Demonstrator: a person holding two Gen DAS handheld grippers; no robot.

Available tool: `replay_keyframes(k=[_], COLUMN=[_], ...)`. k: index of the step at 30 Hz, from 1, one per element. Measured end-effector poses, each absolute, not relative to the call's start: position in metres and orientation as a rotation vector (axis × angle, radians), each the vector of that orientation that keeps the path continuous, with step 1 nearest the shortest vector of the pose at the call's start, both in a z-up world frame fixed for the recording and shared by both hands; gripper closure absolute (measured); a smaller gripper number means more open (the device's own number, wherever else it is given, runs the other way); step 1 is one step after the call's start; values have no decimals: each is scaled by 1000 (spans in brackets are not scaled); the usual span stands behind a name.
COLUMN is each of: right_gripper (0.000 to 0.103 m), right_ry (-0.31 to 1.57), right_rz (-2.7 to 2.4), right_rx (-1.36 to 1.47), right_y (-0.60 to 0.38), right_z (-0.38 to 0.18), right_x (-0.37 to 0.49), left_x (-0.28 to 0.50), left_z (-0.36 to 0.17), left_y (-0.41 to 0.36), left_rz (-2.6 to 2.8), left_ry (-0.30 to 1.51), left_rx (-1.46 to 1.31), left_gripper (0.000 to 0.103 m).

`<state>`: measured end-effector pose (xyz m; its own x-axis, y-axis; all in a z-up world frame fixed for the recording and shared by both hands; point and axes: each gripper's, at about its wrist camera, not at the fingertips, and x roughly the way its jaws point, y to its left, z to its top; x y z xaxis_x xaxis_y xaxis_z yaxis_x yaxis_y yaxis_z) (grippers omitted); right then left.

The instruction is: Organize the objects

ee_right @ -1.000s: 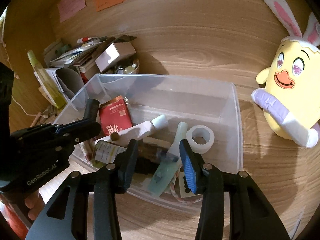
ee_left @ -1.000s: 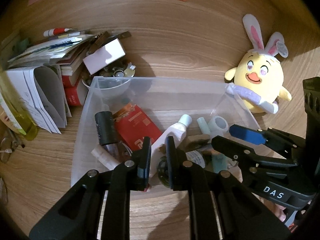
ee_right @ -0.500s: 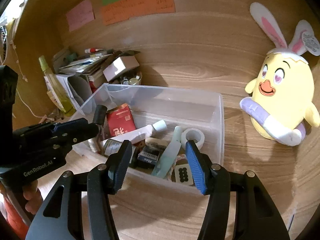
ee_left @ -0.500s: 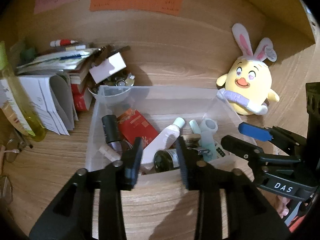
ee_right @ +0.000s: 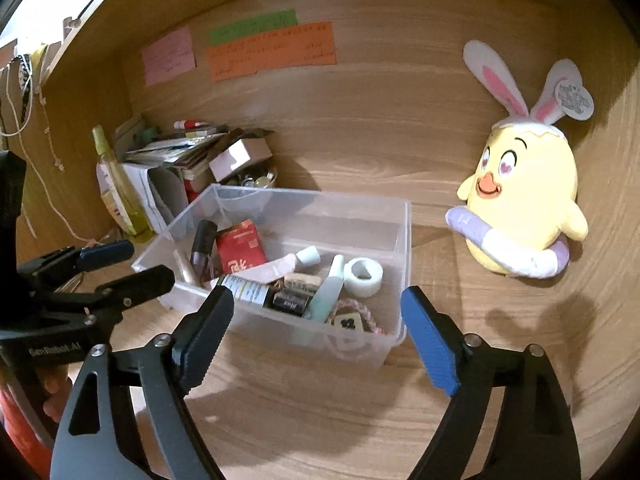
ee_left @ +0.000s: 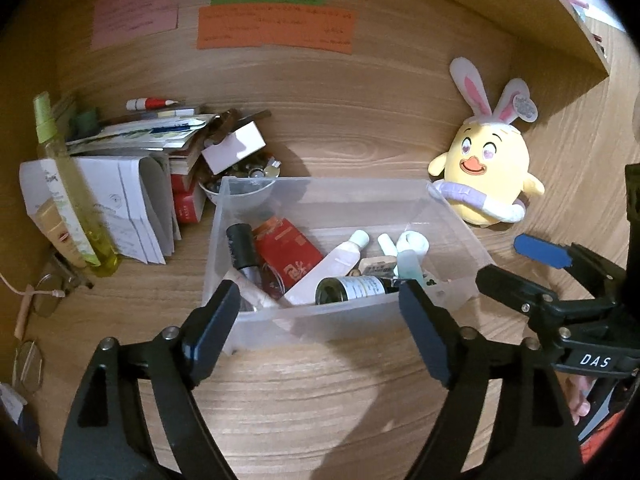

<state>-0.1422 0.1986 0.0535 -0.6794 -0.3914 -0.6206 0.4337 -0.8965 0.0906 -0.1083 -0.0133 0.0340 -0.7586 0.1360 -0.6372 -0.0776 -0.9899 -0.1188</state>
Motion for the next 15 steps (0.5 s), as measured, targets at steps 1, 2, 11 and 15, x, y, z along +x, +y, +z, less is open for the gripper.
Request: replay_keyframes(k=[1, 2, 11, 15], right_gripper=[19, 19, 19, 19], right_ry=[87, 89, 67, 70], right_rz=[-2519, -2515, -2507, -2516], right_rx=[918, 922, 942, 942], right_y=[200, 201, 211, 215], right_z=[52, 51, 43, 41], right_x=[-141, -139, -130, -126], left_x=[-106, -104, -87, -83], left_z=[34, 34, 25, 20], left_y=[-14, -14, -11, -9], left_rz=[2846, 2851, 2877, 2874], left_ry=[-126, -122, -59, -57], left_rx=[-1036, -1031, -1018, -1027], left_gripper=[18, 17, 13, 11])
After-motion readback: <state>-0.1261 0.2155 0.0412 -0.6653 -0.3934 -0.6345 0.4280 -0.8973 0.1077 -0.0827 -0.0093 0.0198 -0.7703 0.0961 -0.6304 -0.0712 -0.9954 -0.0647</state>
